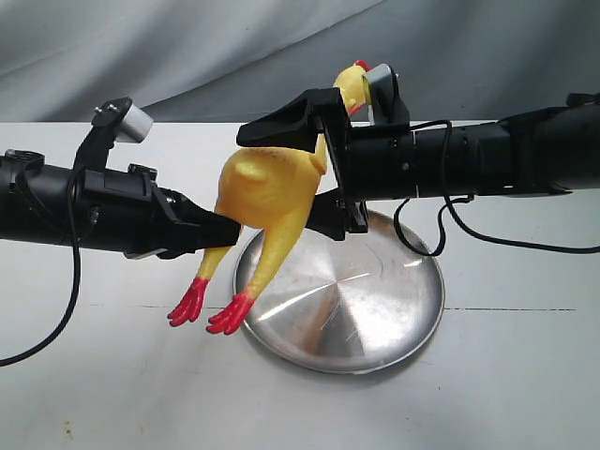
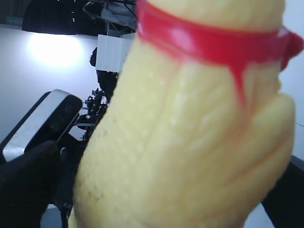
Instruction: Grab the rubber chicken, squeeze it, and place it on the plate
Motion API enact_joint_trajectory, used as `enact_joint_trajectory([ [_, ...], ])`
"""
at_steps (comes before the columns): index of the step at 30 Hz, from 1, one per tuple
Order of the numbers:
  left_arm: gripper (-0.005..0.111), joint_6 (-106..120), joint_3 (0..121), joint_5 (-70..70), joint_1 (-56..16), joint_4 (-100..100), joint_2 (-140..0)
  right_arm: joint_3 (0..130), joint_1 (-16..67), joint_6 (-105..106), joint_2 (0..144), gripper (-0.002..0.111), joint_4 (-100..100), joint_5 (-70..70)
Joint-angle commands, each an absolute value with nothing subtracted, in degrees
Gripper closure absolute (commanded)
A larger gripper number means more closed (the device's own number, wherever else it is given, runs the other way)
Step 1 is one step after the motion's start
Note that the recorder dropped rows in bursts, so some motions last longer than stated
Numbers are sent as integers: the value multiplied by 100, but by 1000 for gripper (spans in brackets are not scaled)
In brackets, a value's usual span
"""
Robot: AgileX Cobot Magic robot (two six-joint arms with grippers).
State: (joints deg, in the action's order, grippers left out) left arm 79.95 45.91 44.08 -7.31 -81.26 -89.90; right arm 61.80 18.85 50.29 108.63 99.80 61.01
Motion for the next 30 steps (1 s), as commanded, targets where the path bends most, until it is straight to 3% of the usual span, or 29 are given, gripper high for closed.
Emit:
enact_joint_trajectory([
  [1, 107, 7971, 4635, 4496, -758, -8210, -8943, 6212, 1883, 4925, 10839, 6, 9995, 6127],
  [2, 107, 7971, 4635, 4496, -758, -8210, -8943, 6212, 1883, 4600, 10839, 13, 9995, 6222],
  [4, 107, 7971, 4635, 4480, -758, -8210, -8943, 6212, 1883, 4267, 10839, 44, 9995, 6401],
  [5, 107, 7971, 4635, 4480, -758, -8210, -8943, 6212, 1883, 4229, 10839, 66, 9995, 6451],
  [6, 107, 7971, 4635, 4480, -758, -8210, -8943, 6212, 1883, 4333, 10839, 98, 9995, 6469],
  [7, 107, 7971, 4635, 4480, -758, -8210, -8943, 6212, 1883, 4423, 10839, 107, 9995, 6469],
  [25, 107, 7971, 4635, 4480, -758, -8210, -8943, 6212, 1883, 4516, 10839, 108, 9995, 6373],
  [27, 107, 7971, 4635, 4480, -758, -8210, -8943, 6212, 1883, 4516, 10839, 104, 9995, 6334],
  [30, 107, 7971, 4635, 4480, -758, -8210, -8943, 6212, 1883, 4516, 10839, 84, 9995, 6295],
])
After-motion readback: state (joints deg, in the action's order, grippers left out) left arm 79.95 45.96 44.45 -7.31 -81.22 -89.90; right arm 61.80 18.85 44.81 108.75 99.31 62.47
